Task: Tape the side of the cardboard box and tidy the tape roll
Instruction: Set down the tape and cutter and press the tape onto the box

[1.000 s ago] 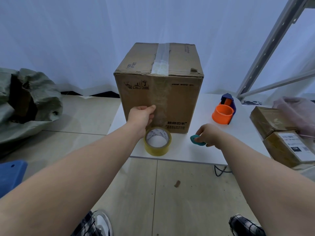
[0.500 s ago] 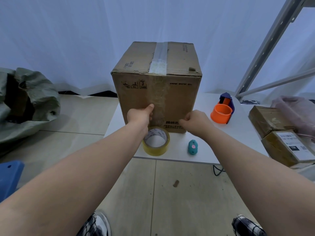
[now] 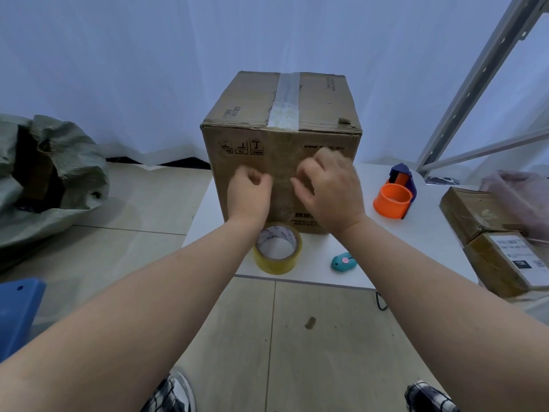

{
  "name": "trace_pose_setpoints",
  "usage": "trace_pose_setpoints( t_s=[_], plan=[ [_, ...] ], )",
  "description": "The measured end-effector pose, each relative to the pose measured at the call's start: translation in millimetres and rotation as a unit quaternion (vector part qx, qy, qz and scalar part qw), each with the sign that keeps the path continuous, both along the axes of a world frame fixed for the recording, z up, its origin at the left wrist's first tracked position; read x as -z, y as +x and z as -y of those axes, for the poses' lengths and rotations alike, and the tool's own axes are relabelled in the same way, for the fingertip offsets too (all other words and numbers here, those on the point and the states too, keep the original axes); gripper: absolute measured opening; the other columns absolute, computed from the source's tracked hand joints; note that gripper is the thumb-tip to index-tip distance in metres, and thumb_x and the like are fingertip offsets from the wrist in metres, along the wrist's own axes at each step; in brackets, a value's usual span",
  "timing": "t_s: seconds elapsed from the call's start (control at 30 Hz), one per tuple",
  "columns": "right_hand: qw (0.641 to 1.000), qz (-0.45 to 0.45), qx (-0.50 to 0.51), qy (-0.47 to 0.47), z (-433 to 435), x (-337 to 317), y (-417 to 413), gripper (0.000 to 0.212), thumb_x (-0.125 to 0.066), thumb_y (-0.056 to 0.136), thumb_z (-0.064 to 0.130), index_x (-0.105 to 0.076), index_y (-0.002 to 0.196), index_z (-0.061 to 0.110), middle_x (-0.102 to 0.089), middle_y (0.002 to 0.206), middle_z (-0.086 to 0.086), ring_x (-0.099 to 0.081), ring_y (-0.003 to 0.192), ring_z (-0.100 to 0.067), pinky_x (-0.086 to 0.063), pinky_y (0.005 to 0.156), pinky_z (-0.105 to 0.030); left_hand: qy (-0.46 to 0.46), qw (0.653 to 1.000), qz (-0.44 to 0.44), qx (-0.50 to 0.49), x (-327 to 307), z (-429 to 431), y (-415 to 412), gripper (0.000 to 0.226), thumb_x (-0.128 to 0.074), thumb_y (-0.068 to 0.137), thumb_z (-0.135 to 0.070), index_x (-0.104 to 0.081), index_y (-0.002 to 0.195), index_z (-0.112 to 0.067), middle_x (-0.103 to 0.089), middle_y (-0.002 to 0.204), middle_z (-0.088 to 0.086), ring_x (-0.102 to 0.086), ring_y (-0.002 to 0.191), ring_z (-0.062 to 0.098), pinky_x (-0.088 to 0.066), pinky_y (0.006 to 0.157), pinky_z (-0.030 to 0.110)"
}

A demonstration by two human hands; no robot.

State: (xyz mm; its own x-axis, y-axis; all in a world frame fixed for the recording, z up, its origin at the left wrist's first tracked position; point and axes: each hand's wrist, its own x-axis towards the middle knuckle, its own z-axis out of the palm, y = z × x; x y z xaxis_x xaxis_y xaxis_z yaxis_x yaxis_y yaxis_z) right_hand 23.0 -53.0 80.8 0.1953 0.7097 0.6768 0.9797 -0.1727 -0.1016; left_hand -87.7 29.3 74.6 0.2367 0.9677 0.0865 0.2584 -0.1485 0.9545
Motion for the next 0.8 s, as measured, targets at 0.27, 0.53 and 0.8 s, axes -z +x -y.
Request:
trace_pose_setpoints(
  t_s=[0.27,0.53,0.8],
  plan=[
    [0.993,0.043,0.105,-0.036,-37,-7,-5,0.073,-0.051,0.086,0.053,-0.026,0.144,0.016,-0.036,0.148,-0.014,-0.020,0.143,-0.033,0.000,0.115,-0.052,0.412,0.848,-0.335,0.000,3,-43,-34,0.075,-0.053,0.086,-0.052,-0.018,0.148,-0.027,-0.018,0.158,0.008,-0.008,0.147,0.031,-0.004,0.114,0.057],
    [0.977,0.135,0.165,-0.007,-46,25,-4,0.099,-0.052,0.075,0.066,-0.010,0.147,0.012,-0.011,0.147,-0.013,-0.008,0.137,-0.034,0.002,0.112,-0.055,0.416,0.851,-0.321,0.008,9,-44,-28,0.083,-0.057,0.085,-0.048,-0.013,0.151,-0.023,-0.010,0.160,0.010,-0.001,0.147,0.035,0.000,0.114,0.056],
    [0.982,0.138,0.123,-0.027,-29,22,0,0.099,-0.062,0.075,0.053,-0.009,0.149,0.014,-0.017,0.152,-0.015,-0.009,0.139,-0.030,0.004,0.112,-0.050,0.560,0.752,-0.346,0.018,-9,-51,-11,0.077,-0.046,0.083,-0.054,-0.021,0.145,-0.015,-0.031,0.153,0.014,-0.018,0.143,0.033,-0.001,0.113,0.054]
  ],
)
